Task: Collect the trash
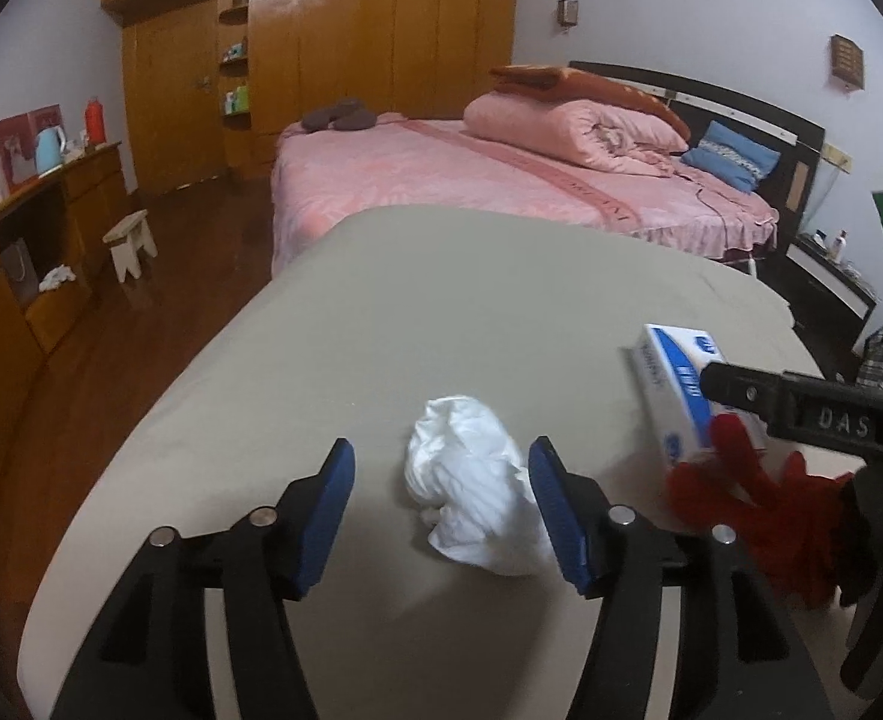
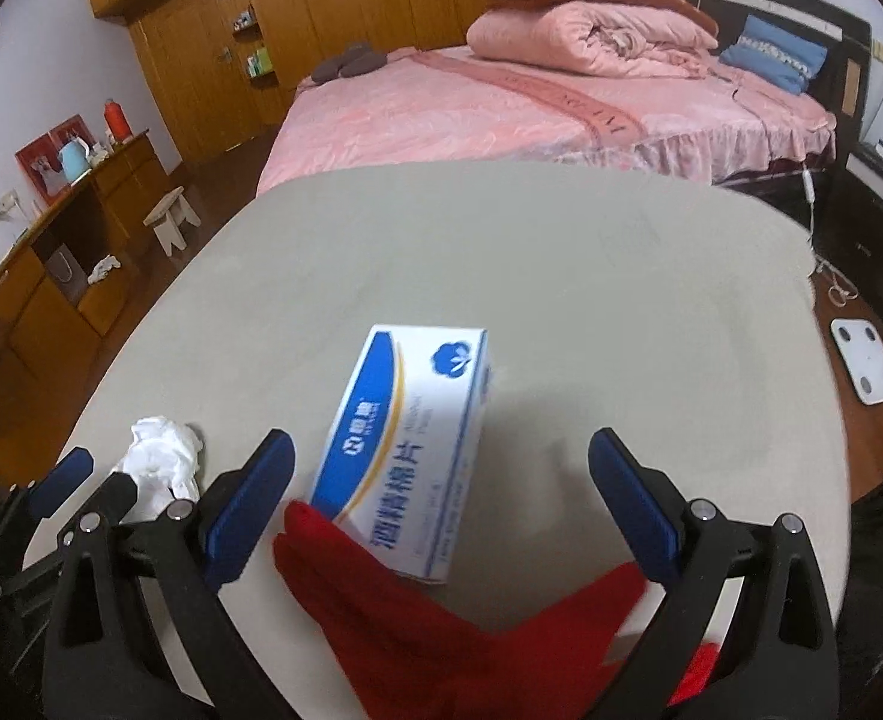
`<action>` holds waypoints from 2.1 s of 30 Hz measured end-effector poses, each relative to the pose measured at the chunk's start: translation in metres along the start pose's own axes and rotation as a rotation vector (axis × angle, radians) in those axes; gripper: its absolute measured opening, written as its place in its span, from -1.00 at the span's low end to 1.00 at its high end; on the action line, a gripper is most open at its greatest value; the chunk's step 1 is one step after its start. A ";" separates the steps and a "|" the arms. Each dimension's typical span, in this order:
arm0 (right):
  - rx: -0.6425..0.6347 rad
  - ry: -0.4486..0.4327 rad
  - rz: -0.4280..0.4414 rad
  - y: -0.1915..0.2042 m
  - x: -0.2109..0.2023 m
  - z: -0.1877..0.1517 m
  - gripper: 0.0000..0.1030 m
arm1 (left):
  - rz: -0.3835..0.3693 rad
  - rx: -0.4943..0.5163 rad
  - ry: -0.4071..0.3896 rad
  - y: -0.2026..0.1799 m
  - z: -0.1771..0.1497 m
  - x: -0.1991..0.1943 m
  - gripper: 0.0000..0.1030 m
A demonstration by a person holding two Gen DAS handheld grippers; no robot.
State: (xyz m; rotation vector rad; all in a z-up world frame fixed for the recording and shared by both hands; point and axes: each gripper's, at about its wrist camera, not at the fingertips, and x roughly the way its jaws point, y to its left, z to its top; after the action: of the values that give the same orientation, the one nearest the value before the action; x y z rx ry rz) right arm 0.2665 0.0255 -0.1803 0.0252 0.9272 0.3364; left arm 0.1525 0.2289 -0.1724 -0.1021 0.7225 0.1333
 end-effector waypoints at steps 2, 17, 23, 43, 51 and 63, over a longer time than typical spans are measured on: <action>-0.016 0.012 -0.008 0.006 0.005 -0.003 0.85 | 0.000 -0.004 -0.003 0.004 0.000 0.000 0.15; -0.057 0.089 0.003 0.001 0.000 -0.035 0.36 | -0.032 0.007 0.038 -0.002 -0.009 0.007 0.15; 0.006 0.018 0.070 -0.006 -0.017 -0.016 0.49 | -0.083 -0.011 0.095 0.001 -0.007 0.020 -0.28; -0.024 0.100 0.031 0.007 0.019 0.002 0.12 | -0.021 -0.010 0.010 0.003 0.016 0.008 -0.38; 0.018 -0.026 0.098 -0.003 -0.028 0.028 0.12 | -0.018 -0.003 -0.048 -0.007 0.028 -0.014 -0.38; 0.026 -0.096 0.133 -0.022 -0.087 0.037 0.13 | -0.047 0.035 -0.150 -0.042 0.054 -0.060 -0.38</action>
State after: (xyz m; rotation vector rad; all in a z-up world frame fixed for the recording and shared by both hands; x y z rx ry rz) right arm 0.2540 -0.0167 -0.0937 0.1264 0.8371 0.4422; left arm 0.1500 0.1900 -0.0904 -0.0742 0.5726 0.0825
